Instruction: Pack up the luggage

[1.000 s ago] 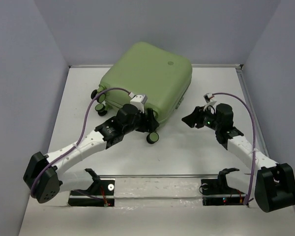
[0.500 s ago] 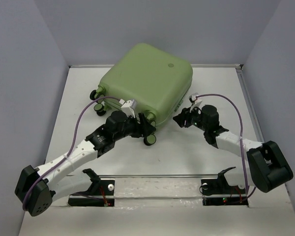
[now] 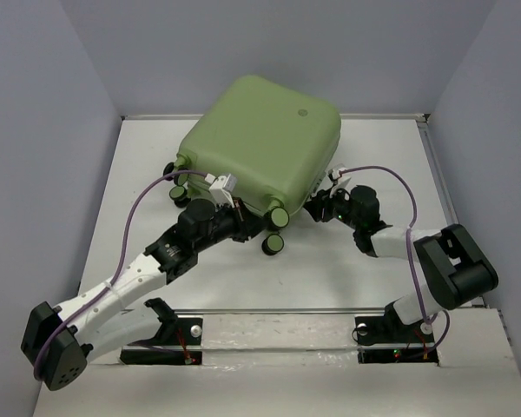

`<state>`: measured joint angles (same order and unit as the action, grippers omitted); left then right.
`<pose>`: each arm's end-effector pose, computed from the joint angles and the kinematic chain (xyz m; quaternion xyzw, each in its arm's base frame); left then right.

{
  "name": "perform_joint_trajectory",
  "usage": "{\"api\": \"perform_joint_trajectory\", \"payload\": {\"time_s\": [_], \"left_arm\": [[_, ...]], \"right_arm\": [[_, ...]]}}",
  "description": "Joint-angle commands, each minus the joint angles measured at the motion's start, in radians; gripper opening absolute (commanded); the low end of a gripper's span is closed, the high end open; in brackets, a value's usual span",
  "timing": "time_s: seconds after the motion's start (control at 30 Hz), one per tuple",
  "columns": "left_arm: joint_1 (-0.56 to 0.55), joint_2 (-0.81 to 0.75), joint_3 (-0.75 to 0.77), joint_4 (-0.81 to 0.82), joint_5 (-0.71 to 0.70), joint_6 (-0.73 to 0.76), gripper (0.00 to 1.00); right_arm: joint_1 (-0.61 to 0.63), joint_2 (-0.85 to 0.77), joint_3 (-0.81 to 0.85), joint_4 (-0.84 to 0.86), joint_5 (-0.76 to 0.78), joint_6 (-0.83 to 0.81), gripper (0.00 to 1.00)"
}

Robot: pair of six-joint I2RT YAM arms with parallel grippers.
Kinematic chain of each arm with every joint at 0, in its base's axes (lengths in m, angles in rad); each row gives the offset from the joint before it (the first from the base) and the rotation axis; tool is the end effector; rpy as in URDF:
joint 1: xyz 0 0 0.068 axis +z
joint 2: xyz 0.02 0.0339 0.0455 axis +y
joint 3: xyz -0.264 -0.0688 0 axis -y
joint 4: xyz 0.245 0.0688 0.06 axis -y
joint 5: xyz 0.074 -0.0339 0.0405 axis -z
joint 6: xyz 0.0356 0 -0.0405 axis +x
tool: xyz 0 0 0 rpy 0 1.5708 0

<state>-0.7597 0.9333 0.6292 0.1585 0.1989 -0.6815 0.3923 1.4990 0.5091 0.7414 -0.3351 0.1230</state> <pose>0.1564 -0.1582 0.2937 0.0943 0.7498 -0.4857 0.4393 0.2635 0.1217 0.1785 -0.2059 0.7574 0.2815 0.5519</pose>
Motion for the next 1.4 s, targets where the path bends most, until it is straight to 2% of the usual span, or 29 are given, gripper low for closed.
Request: {"api": "perform_joint_trajectory", "payload": {"time_s": [0.0,0.03,0.07,0.1,0.13,0.2,0.23,0.4,0.6,0.8,0.93,1.03,1.07,1.13,1.17,1.23,1.3,1.33,1.37], "left_arm": [[-0.004,-0.024,0.036,0.099,-0.010,0.029,0.06],[-0.004,-0.022,0.043,0.087,-0.018,0.039,0.06],[-0.004,-0.022,0.049,0.072,-0.029,0.048,0.12],[-0.004,-0.021,0.067,0.040,-0.053,0.072,0.36],[-0.004,-0.018,0.084,0.024,-0.061,0.082,0.69],[-0.006,-0.007,0.102,-0.011,-0.067,0.097,0.96],[-0.004,0.013,0.121,-0.022,-0.062,0.109,0.99],[-0.004,0.081,0.174,-0.086,-0.056,0.146,0.99],[-0.009,0.154,0.201,-0.054,-0.015,0.157,0.99],[-0.013,0.213,0.225,-0.053,-0.030,0.157,0.99],[-0.013,0.217,0.199,-0.024,-0.035,0.131,0.90],[-0.013,0.225,0.190,-0.008,-0.030,0.125,0.78],[-0.013,0.226,0.191,-0.007,-0.029,0.125,0.70],[-0.013,0.234,0.193,-0.002,-0.026,0.125,0.67],[-0.013,0.240,0.196,-0.002,-0.023,0.126,0.57],[-0.013,0.246,0.195,0.001,-0.018,0.128,0.48],[-0.013,0.256,0.188,0.010,-0.006,0.126,0.47],[-0.013,0.260,0.187,0.010,-0.004,0.125,0.50],[-0.013,0.262,0.182,0.010,-0.004,0.123,0.61]], "right_arm": [[0.003,0.013,0.033,0.214,0.025,-0.034,0.46],[0.003,0.013,0.025,0.228,0.056,-0.037,0.46],[0.003,0.012,0.016,0.240,0.073,-0.036,0.46],[0.003,0.007,0.005,0.251,0.088,-0.042,0.46],[0.003,0.003,0.005,0.247,0.100,-0.045,0.46],[0.013,-0.002,0.003,0.231,0.078,-0.045,0.46],[0.013,-0.005,0.000,0.233,0.074,-0.037,0.46],[0.013,-0.034,-0.029,0.250,0.062,0.016,0.46],[0.013,-0.046,-0.032,0.225,0.073,0.020,0.46],[0.013,-0.052,-0.029,0.188,0.099,0.020,0.46],[0.013,-0.056,-0.021,0.162,0.114,0.026,0.47],[0.013,-0.048,-0.017,0.147,0.134,0.032,0.47],[0.013,-0.046,-0.012,0.141,0.145,0.033,0.47],[0.013,-0.046,-0.017,0.133,0.171,0.038,0.49],[0.013,-0.051,-0.023,0.127,0.183,0.040,0.49],[0.000,-0.072,-0.032,0.112,0.180,0.040,0.48],[0.000,-0.079,-0.026,0.090,0.176,0.038,0.45],[0.000,-0.077,-0.023,0.067,0.174,0.033,0.42],[0.000,-0.077,-0.021,0.064,0.168,0.033,0.42]]}}
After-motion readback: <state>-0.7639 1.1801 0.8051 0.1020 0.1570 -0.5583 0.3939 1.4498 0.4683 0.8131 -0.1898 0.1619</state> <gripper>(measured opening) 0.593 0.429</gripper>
